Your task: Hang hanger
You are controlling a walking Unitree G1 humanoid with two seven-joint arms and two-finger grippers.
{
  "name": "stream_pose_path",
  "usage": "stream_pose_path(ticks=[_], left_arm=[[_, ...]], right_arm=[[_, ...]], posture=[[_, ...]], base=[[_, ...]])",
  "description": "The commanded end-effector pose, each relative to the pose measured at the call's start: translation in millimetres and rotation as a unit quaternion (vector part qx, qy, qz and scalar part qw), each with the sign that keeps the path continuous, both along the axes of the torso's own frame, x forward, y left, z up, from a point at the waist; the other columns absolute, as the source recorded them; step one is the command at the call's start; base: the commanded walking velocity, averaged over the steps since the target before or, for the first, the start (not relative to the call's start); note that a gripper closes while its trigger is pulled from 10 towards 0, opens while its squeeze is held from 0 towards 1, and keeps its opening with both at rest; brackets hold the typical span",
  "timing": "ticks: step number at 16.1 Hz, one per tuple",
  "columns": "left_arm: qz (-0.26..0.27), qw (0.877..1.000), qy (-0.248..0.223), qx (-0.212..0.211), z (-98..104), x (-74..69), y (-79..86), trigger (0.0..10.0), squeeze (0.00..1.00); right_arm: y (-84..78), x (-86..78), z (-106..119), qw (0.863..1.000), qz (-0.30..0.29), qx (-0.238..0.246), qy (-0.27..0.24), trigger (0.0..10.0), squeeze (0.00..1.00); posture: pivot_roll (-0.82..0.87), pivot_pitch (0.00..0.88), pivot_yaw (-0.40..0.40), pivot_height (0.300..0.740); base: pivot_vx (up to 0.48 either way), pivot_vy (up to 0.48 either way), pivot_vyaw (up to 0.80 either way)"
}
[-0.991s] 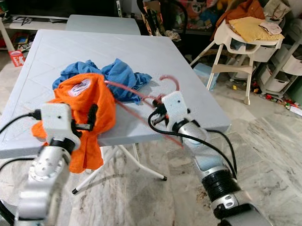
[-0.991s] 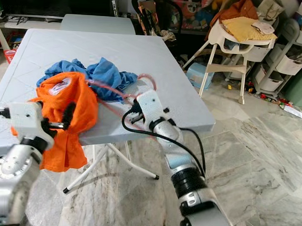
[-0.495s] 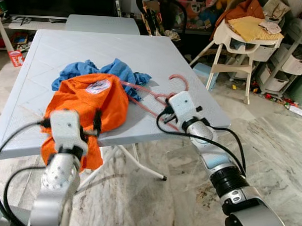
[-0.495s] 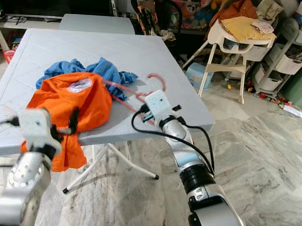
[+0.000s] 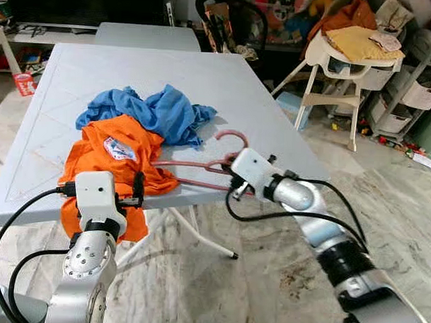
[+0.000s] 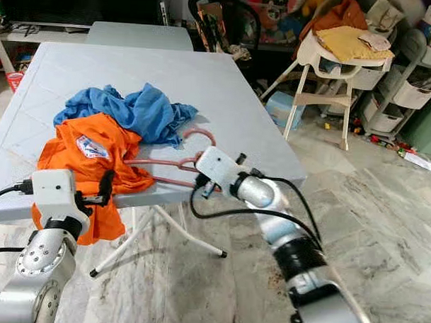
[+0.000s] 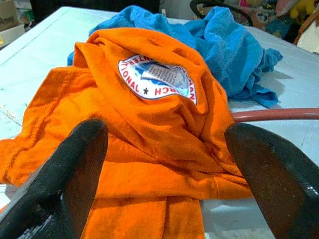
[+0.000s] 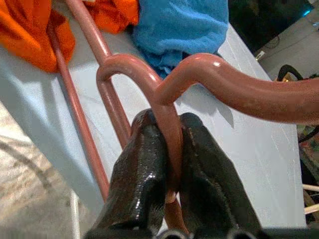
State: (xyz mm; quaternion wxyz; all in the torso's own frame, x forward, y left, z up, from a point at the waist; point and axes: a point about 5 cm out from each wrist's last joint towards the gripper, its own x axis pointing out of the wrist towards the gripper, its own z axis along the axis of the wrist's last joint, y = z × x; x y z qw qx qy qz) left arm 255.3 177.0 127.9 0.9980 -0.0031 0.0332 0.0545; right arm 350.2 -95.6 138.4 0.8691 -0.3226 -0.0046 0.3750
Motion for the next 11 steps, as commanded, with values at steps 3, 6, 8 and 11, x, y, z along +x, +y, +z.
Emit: stream_pose_path(ticks=[3,6,8,11], left_arm=[[0.01,1.0,0.023,0.01,-5,-0.6,1.3,10.0,0.0],[0.03,0.997,0.064,0.022,-16,-8.0,7.2,6.0,0.0],[0.035,0.995,0.095,0.021,-23,-12.2,7.5,0.0,0.0],[0.019,0.992,0.124,0.031,-25,-12.5,4.2,7.4,0.0]], right_arm=[[-35.4,5.1,-11,0.997,-0.042,-0.068,0.017,10.0,0.0],[-64.7,19.6,0,0.988,-0.125,-0.086,-0.015,10.0,0.0],[-70.6,25.5,8,0.982,-0.166,-0.075,-0.044,10.0,0.0],[-68.6,29.3,13,0.979,-0.188,-0.052,-0.061,10.0,0.0]], posture=[[0.05,0.027,-0.101,0.74],[0.05,0.027,-0.098,0.74],[0.06,0.03,-0.096,0.74],[0.06,0.032,-0.093,0.74]], base=[[0.0,0.0,0.0],[0.0,0.0,0.0],[0.0,0.0,0.0],[0.0,0.0,0.0]])
